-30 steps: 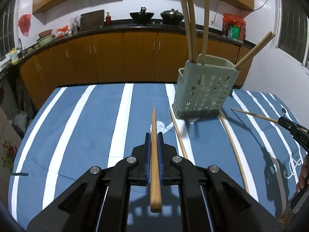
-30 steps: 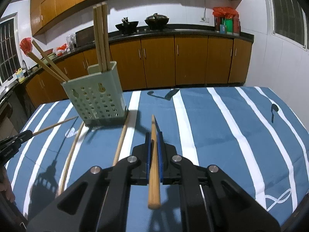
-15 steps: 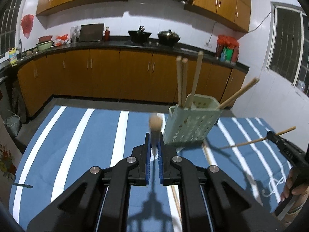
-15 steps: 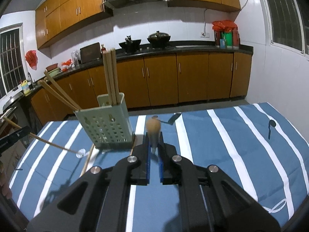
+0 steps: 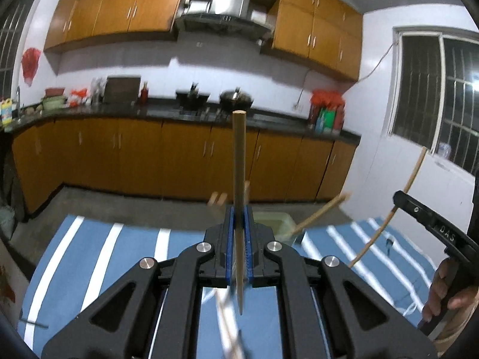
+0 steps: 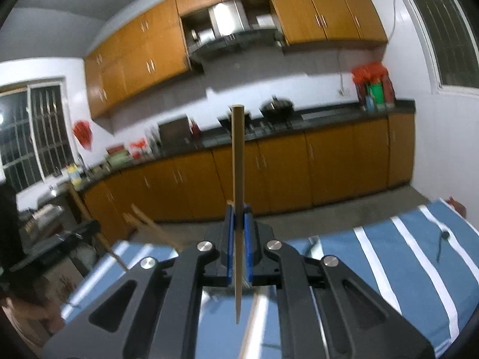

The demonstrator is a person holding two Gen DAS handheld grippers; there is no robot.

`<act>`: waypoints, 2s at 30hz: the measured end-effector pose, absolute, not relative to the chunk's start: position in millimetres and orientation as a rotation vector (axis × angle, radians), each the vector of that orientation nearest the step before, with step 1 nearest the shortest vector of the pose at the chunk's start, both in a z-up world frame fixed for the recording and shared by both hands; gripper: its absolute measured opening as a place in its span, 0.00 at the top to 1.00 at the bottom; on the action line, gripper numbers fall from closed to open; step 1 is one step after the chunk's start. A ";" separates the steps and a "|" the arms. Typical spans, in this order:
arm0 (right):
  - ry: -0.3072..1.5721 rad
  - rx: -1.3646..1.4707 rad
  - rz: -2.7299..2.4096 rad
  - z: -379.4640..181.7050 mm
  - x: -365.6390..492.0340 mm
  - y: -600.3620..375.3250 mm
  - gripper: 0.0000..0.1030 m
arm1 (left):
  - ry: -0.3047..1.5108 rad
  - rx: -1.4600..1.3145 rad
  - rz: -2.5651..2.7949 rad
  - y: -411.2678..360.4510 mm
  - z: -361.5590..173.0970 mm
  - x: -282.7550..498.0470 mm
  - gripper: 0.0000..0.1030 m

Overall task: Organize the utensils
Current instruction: 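Lift both chopsticks upright and carry them over the green caddy, then open both tools to release the chopsticks into the caddy, then grasp a chopstick with the right tool while the left tool grasps another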

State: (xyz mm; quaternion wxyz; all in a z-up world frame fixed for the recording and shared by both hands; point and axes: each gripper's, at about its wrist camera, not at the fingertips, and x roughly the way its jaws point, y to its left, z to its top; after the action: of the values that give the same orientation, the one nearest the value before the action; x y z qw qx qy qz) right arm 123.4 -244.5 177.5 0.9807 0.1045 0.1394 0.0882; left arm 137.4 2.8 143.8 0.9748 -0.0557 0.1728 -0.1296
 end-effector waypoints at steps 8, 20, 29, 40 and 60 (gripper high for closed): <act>0.108 0.214 0.188 215.3 152.8 -222.5 0.92 | 0.159 -0.150 -0.236 -19.0 182.4 164.3 0.93; 0.143 0.160 0.135 174.7 218.8 -208.1 0.92 | 0.170 -0.135 -0.175 -29.1 144.2 210.3 0.93; 0.173 0.150 0.138 162.2 210.8 -210.8 0.80 | 0.218 -0.160 -0.192 -24.6 131.4 210.1 0.86; 0.180 0.169 0.076 163.3 155.3 -243.7 0.65 | 0.172 -0.189 -0.164 1.2 150.4 164.2 0.63; 0.844 0.095 0.177 -38.6 128.2 -193.4 0.65 | 0.715 -0.121 -0.039 20.2 -13.6 134.7 0.54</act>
State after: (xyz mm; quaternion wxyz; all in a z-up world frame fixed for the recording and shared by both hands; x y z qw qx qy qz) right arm 128.2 -193.4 -38.6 0.9074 0.0458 0.4088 0.0856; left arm 134.7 20.2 -13.6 0.9349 -0.0593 0.3495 -0.0192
